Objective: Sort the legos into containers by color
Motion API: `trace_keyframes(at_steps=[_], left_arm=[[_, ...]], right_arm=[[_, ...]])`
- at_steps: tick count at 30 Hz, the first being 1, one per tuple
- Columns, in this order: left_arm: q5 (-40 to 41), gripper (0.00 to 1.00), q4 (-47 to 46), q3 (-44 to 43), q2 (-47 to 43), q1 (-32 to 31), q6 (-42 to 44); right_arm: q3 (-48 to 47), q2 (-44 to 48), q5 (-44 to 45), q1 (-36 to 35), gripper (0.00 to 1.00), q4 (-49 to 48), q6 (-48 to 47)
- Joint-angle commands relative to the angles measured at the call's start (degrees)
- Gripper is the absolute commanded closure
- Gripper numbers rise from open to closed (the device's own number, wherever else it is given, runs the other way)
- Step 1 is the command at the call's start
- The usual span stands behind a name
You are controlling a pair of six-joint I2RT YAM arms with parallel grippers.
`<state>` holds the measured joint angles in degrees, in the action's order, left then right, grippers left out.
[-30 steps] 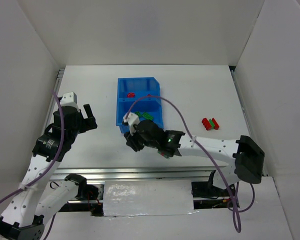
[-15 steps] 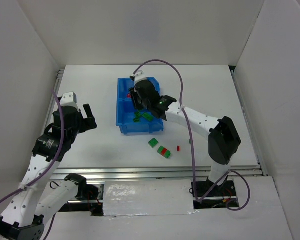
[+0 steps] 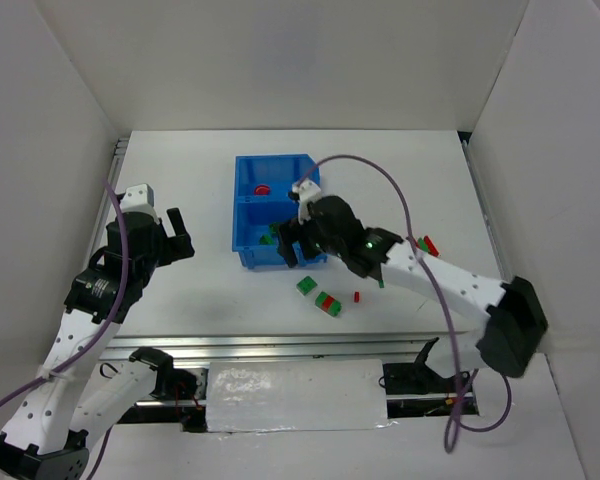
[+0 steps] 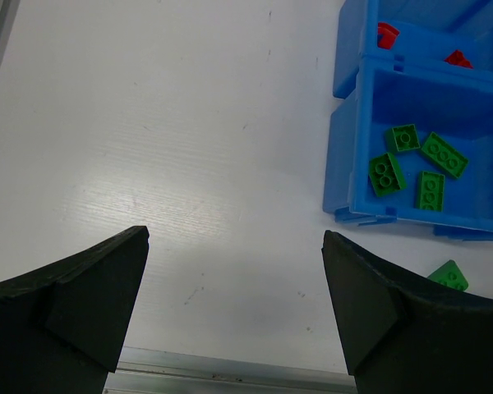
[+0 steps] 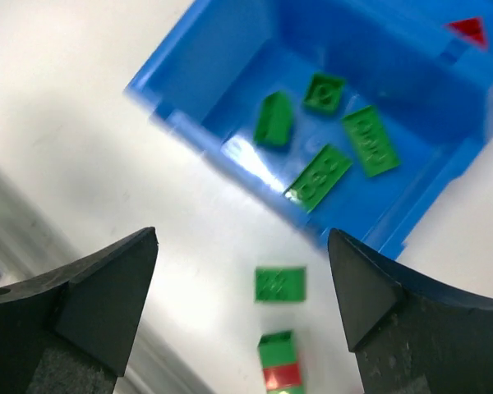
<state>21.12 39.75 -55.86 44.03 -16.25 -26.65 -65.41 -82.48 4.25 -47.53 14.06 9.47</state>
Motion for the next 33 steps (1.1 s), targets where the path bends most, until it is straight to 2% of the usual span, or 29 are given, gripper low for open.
trace_keyframes(at_steps=[1,5,10,16,20,28,30,31,32,33], left_arm=[[-0.65,0.00,-2.39,0.48,-0.61,0.34,1.87],[-1.26,0.01,-2.31,0.31,-0.17,0.61,1.87],[-1.35,0.00,-2.31,0.57,-0.79,0.61,1.87],[-1.87,0.01,-2.48,0.57,-0.61,0.61,1.96],[-2.14,0.00,-2.66,0.75,-0.79,0.61,2.13],[-3.02,0.00,-2.75,0.75,-0.52,0.61,2.22],[-3.11,0.01,-2.92,0.75,-0.52,0.61,2.31],[-3.19,0.01,-2.92,0.75,-0.52,0.61,2.40],[-3.20,0.01,-2.92,0.75,-0.52,0.61,2.40],[-3.20,0.01,-2.92,0.75,-0.52,0.61,2.40]], right_arm=[[12.44,9.51,-7.34,-3.35,0.08,-4.21,-3.85],[19.26,11.73,-1.97,-3.80,0.09,-7.03,-0.52],[22.78,8.13,1.81,-3.89,0.09,-10.72,1.16],[23.13,0.57,3.13,-3.80,0.11,-16.95,1.34],[20.77,-6.72,3.92,-4.06,0.12,-16.88,0.98],[20.32,-12.17,4.80,-4.68,0.15,-18.55,2.30],[19.79,-13.06,4.89,-5.20,0.22,-18.28,2.39],[19.70,-13.49,4.80,-5.82,0.29,-18.11,2.30],[19.53,-13.67,4.63,-6.87,0.37,-17.85,2.30],[19.35,-13.76,5.41,-7.75,0.52,-17.50,2.48]])
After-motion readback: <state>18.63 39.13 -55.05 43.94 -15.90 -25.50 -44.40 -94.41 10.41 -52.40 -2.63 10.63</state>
